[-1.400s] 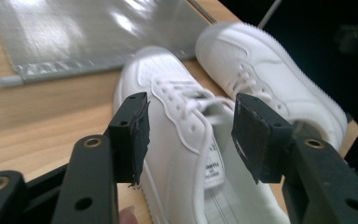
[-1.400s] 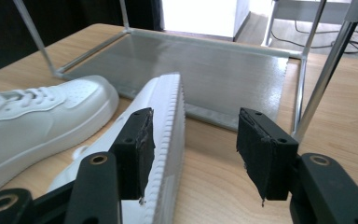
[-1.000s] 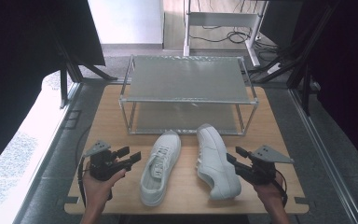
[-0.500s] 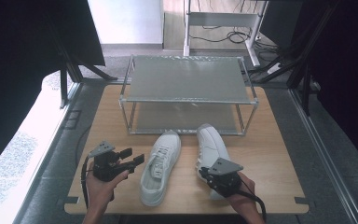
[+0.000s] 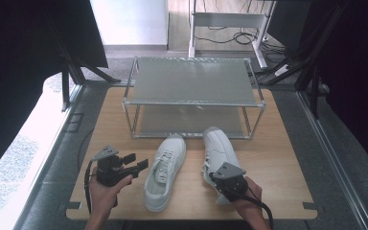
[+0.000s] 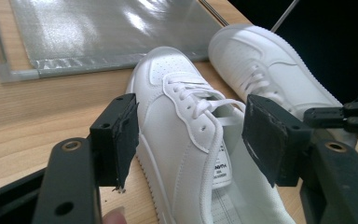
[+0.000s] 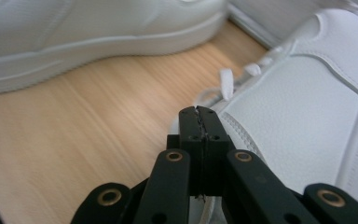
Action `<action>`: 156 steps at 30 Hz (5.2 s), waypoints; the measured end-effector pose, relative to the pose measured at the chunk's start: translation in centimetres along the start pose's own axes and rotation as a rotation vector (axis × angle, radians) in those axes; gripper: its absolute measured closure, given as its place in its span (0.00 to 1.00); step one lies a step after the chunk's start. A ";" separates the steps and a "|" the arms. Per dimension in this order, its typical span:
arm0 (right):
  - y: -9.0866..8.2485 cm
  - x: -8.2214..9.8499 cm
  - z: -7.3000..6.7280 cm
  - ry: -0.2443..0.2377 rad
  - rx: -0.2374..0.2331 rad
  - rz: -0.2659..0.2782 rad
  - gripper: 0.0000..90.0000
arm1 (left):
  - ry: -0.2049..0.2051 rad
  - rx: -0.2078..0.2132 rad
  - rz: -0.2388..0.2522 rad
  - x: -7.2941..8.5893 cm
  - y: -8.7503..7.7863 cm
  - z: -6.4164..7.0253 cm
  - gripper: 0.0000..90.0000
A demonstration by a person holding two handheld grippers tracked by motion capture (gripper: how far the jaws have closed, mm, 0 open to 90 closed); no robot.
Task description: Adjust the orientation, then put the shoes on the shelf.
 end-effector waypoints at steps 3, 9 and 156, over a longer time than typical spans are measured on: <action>-0.7 0.2 1.1 0.051 0.010 0.001 1.00 | 0.007 -0.018 -0.008 0.2 0.1 -0.1 0.40; -1.8 0.7 3.5 0.112 0.054 0.014 1.00 | 0.014 -0.009 -0.023 0.4 0.4 0.1 0.40; 0.3 5.1 9.7 0.227 0.150 -0.233 0.83 | 0.188 -0.245 -0.223 3.7 7.0 -0.1 0.85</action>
Point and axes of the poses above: each handheld gripper's, and its own axes: y roughly forward along the jaws, x roughly out of its underside, z roughly to its right, the point moved 10 cm from there along y, roughly forward along the jaws, and after that the axes turned 1 degree about -z, right-handed, at the moved point
